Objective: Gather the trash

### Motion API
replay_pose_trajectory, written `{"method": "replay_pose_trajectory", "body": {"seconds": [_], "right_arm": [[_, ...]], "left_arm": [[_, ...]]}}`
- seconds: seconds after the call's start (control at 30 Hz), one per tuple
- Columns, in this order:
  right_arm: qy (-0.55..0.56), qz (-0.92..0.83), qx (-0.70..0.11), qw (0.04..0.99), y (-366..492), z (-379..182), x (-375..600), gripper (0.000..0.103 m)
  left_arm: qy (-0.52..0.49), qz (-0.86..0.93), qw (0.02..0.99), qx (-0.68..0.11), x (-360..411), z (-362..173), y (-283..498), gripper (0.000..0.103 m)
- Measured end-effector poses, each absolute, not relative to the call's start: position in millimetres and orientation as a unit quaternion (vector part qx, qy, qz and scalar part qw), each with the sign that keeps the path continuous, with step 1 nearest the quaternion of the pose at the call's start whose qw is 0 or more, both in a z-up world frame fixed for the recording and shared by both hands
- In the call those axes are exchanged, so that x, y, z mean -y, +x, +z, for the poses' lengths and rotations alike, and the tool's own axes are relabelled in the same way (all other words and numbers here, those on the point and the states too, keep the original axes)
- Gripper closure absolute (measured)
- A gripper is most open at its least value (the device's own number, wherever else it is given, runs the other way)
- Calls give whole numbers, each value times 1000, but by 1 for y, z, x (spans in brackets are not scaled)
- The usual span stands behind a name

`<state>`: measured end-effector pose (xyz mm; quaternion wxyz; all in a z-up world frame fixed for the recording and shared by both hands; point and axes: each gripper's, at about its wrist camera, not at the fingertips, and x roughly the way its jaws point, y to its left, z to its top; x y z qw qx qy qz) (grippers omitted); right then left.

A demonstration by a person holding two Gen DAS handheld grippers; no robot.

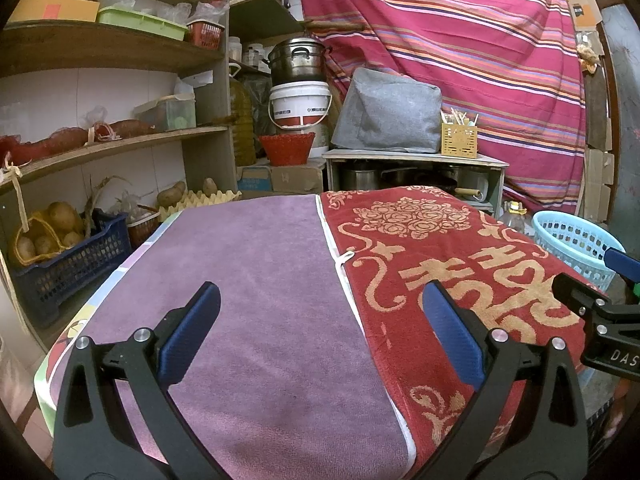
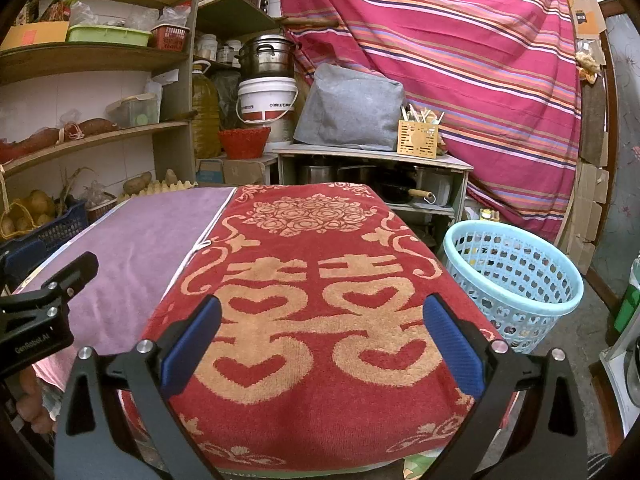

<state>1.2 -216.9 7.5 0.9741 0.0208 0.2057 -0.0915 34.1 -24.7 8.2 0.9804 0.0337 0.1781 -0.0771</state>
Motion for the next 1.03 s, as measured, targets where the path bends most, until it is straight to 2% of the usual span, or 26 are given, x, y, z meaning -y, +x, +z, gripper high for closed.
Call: {"method": "replay_pose_trajectory", "body": {"seconds": [1.03], "right_arm": [[19,-90,-206,974,1,6,217,5]], "left_arm": [[31,-83,982,-169,22,13,28,5]]}}
